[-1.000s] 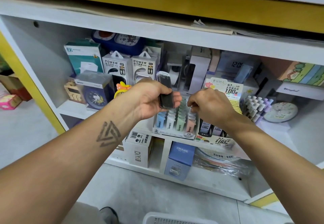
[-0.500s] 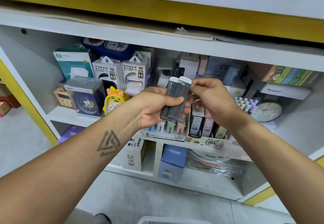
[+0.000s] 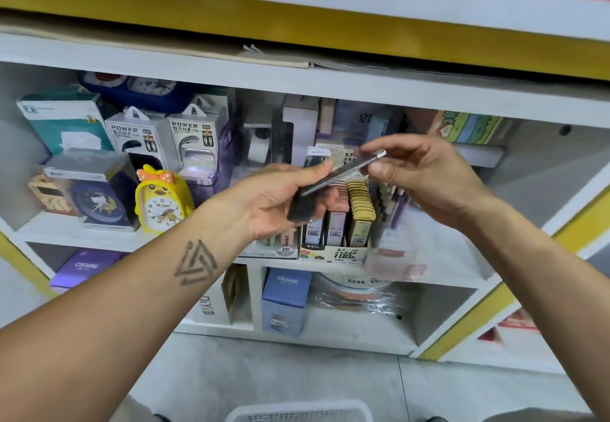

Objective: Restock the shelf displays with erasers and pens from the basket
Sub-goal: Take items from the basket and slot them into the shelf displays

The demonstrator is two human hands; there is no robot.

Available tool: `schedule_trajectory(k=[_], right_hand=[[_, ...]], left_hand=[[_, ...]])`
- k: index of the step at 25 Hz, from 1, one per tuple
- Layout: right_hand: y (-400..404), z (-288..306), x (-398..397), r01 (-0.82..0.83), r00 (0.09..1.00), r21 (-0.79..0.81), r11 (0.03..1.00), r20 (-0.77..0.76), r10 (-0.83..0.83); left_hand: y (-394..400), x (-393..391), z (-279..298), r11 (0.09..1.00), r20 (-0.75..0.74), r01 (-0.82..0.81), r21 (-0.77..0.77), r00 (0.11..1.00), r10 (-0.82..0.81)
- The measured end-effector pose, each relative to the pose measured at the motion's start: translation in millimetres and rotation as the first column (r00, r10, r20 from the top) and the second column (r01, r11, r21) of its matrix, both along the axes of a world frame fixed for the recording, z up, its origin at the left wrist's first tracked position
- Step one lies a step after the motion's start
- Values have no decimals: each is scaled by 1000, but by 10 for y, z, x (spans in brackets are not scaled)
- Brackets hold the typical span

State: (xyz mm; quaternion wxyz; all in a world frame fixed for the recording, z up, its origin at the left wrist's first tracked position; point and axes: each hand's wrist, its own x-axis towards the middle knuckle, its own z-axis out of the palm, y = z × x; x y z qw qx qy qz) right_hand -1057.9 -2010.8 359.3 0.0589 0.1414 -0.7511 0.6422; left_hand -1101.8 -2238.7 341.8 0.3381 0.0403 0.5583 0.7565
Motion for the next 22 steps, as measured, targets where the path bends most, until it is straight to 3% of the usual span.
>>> schedule_trajectory(k=[2,4,7,9,12,15,19,22], right_hand=[[54,8,50,42,998,52,998,-39,-40],[43,2,61,110,993,164,980,-69,-100],[-82,-99,19,274,962,531,802,-141,-236],[-235,-208,-10,309,951,662,683,-210,-228],[-422,-329,-72,329,943,705,629,-284,-175],[-530,-331,-131,359,928,684,635,-331,-168],[-606,-355,-149,289,948,722,629,-308,-81],[-642,-398,-135,254,945,816,519,-324,49]], left_hand=[[63,-15,0,986,-67,-88,-140,995,79],[71,-55,12,964,-100,-201,-176,977,186],[23,-111,38,954,-147,-277,-112,955,259],[-7,-114,31,956,-172,-279,-89,950,261],[-47,-84,4,965,-203,-241,-102,955,217],[-132,-89,-26,967,-250,-236,-101,946,205],[-245,-102,-53,962,-283,-246,-115,937,206],[-266,-93,-42,964,-239,-248,-98,946,219]])
